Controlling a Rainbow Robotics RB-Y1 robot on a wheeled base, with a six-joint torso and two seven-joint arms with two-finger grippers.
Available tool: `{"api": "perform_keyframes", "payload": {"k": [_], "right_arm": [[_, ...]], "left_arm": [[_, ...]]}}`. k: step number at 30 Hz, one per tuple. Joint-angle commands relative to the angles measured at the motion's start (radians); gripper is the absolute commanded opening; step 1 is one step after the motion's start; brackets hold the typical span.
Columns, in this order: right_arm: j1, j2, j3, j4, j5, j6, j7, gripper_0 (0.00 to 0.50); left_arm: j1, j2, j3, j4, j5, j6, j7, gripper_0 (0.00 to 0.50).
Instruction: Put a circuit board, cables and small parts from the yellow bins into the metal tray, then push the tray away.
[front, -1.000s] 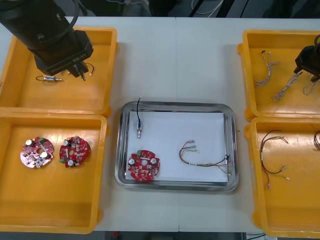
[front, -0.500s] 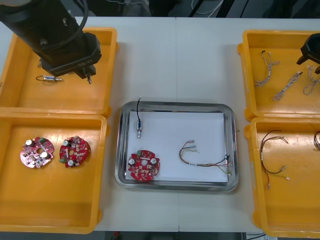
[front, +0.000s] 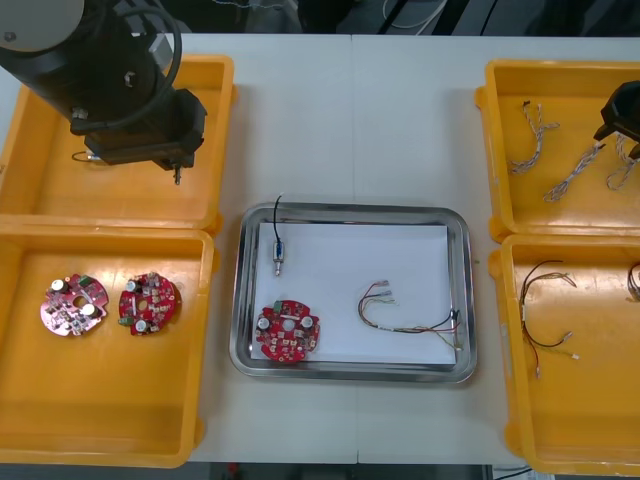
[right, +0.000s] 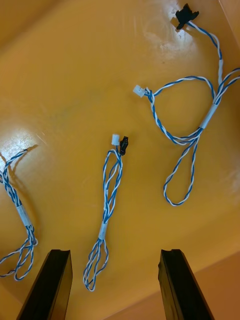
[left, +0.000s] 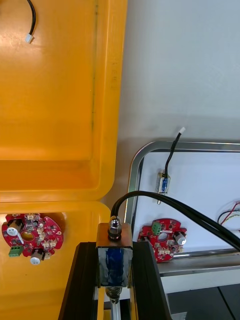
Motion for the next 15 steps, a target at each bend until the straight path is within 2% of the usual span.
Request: {"api": "perform_keyframes", "payload": {"k": [1,7,15], "right_arm": [[0.000,0.015,-0.032,-0.006,-0.007,-0.021,-0.104,0.500],[0.020,0.046,-0.026,0.003,-0.007,-0.058,-0.181,0.500],[0.069,0.076,-0.015,0.003,-0.005,-0.096,-0.202,0.500]], "left_arm": [[0.021,0.040,-0.007,-0.047,-0.015,0.008,-0.033,0.000],[0.021,0.039,-0.007,-0.051,-0.024,0.008,-0.087,0.000],[0.025,0.023,-0.009,-0.051,-0.059,0.008,-0.110,0.000]]}}
